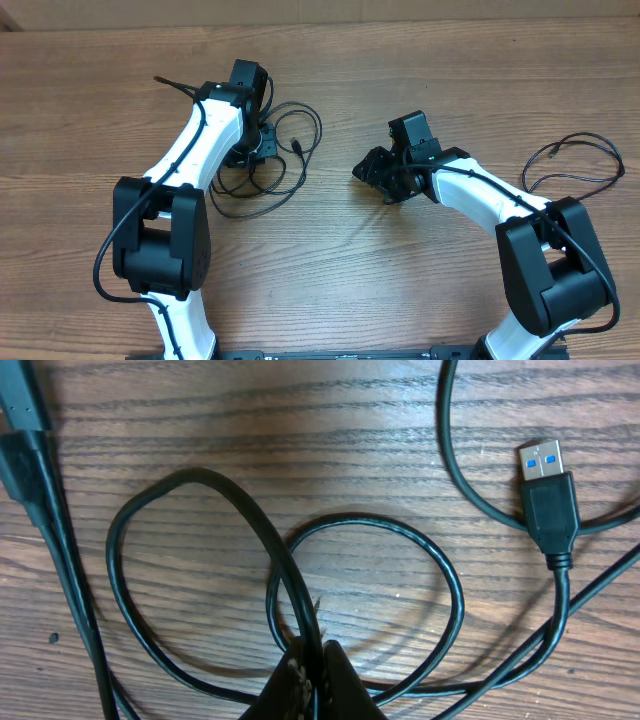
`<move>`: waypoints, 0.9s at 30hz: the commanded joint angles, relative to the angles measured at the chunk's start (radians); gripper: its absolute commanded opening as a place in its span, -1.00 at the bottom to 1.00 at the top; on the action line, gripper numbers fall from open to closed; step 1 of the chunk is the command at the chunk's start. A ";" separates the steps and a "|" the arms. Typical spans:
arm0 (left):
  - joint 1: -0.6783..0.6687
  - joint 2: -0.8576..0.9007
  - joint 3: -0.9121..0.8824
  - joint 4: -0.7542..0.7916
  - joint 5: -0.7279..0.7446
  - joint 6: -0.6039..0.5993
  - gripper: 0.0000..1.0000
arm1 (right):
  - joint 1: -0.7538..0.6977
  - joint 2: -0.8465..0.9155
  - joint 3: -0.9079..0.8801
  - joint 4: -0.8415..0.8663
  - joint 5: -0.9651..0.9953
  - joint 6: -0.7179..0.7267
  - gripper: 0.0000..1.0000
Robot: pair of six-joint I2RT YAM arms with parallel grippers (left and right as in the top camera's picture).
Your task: Untangle cables
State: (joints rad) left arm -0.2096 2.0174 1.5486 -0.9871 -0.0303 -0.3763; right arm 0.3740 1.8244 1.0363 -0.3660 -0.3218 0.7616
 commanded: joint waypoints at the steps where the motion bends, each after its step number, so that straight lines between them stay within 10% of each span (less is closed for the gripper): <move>1: -0.010 -0.026 -0.011 -0.005 -0.033 -0.025 -0.92 | 0.000 0.009 -0.004 0.006 0.007 -0.004 -0.07; 27: -0.011 -0.026 -0.020 0.008 -0.081 -0.039 -0.64 | 0.000 0.009 -0.004 0.007 0.008 -0.004 -0.08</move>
State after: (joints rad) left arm -0.2096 2.0174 1.4746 -0.9546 -0.0914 -0.4129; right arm 0.3737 1.8244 1.0363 -0.3660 -0.3222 0.7620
